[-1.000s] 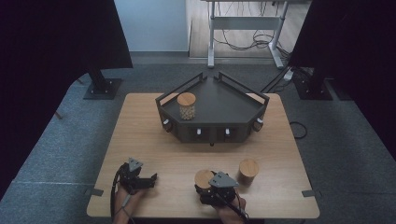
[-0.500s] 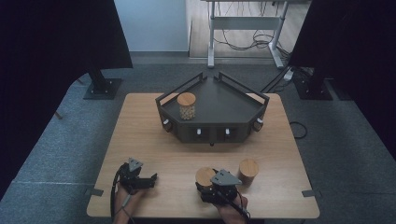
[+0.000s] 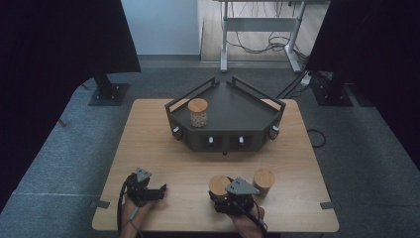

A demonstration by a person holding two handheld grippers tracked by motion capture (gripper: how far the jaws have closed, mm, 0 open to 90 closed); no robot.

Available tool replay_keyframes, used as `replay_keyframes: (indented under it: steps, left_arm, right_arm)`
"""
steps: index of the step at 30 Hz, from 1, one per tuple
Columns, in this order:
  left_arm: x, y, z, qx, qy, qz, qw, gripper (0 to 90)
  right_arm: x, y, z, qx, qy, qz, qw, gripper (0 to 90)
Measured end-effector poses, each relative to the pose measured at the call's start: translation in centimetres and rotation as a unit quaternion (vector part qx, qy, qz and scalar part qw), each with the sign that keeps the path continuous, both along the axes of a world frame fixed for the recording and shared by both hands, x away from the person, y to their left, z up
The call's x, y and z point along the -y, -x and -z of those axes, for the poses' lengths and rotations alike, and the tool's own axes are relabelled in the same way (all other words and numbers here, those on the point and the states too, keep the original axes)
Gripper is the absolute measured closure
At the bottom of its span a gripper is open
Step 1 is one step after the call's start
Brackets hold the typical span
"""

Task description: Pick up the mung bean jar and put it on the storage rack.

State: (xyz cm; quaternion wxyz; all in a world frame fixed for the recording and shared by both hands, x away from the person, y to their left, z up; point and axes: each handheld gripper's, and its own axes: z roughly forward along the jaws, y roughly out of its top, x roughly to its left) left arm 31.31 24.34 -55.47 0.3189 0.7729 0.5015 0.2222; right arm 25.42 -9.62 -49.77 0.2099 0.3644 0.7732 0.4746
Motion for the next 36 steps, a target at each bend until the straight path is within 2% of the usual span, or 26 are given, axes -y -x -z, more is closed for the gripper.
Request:
replay_keyframes:
  steps: [21,36]
  left_arm:
    - [0.0,0.0,0.0,0.0,0.0,0.0,1.0,3.0]
    - [0.0,0.0,0.0,0.0,0.0,0.0,1.0,3.1]
  right_arm:
    - [0.3,-0.7,-2.0,0.011,-0.002,0.001,0.9999,24.2]
    - [0.4,-1.2,-2.7,0.007,-0.003,-0.004,1.0,24.2]
